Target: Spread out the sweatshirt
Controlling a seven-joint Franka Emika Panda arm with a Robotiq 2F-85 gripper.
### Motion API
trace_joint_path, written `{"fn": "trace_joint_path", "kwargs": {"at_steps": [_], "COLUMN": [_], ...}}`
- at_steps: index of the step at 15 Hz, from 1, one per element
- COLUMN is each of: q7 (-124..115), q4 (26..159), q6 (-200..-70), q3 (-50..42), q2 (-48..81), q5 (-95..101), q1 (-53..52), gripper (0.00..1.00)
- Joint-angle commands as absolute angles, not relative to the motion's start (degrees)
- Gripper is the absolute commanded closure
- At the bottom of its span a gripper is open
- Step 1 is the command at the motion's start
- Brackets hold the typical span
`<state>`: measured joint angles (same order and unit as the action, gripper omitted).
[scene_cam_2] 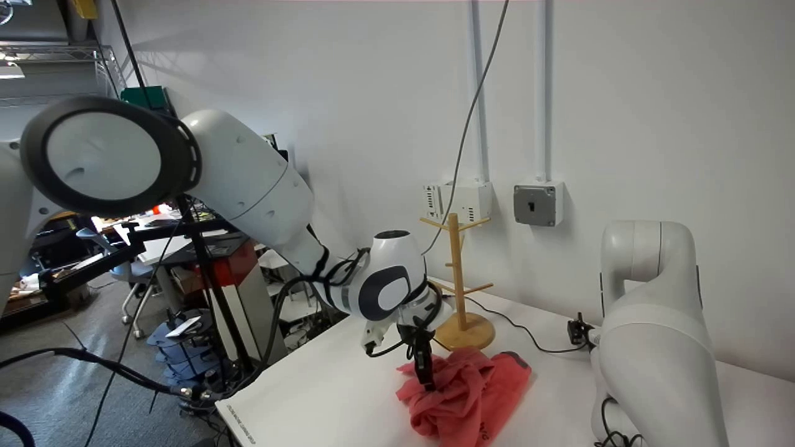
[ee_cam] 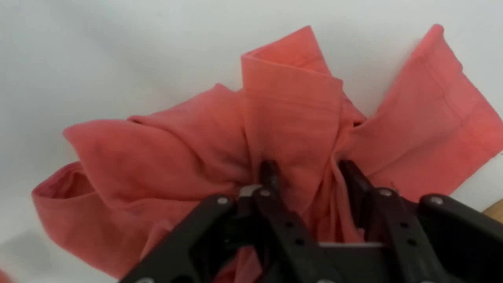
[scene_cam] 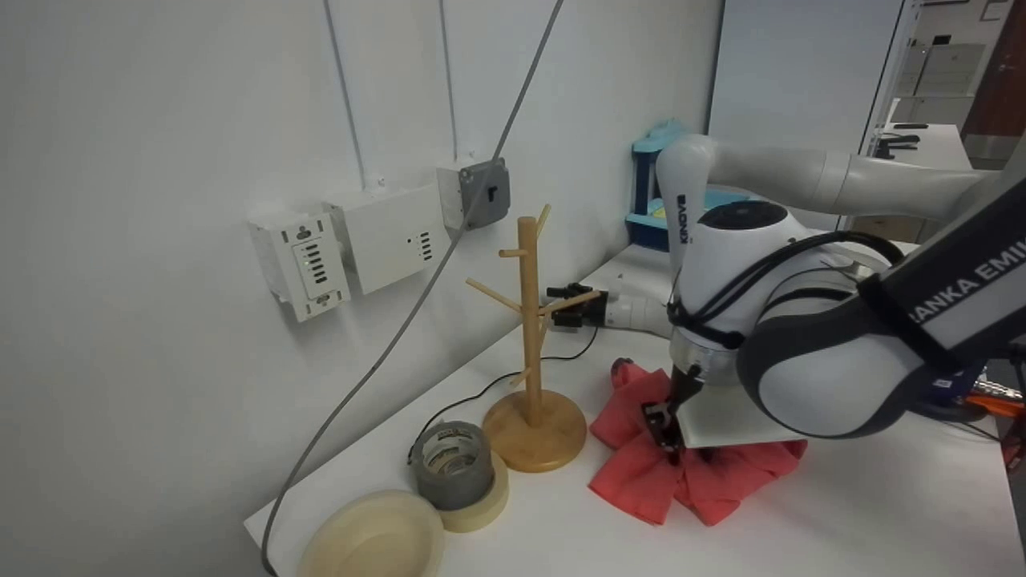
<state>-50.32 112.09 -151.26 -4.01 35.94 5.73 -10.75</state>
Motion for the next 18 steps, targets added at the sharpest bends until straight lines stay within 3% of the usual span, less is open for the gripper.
{"fn": "trace_joint_path", "kwargs": {"at_steps": [1, 4, 18], "q7": [-49.59, -49.24, -42.48], "q4": [111.97, 113.89, 136.97], "q6": [-151.29, -151.25, -144.35], "q3": [-5.31, -4.97, -2.51], "q2": [35.72, 33.66, 10.12], "q5": [4.23, 3.88, 3.16], "q1": [-11.78, -11.64, -8.93], "gripper": [0.88, 1.00, 0.98]}}
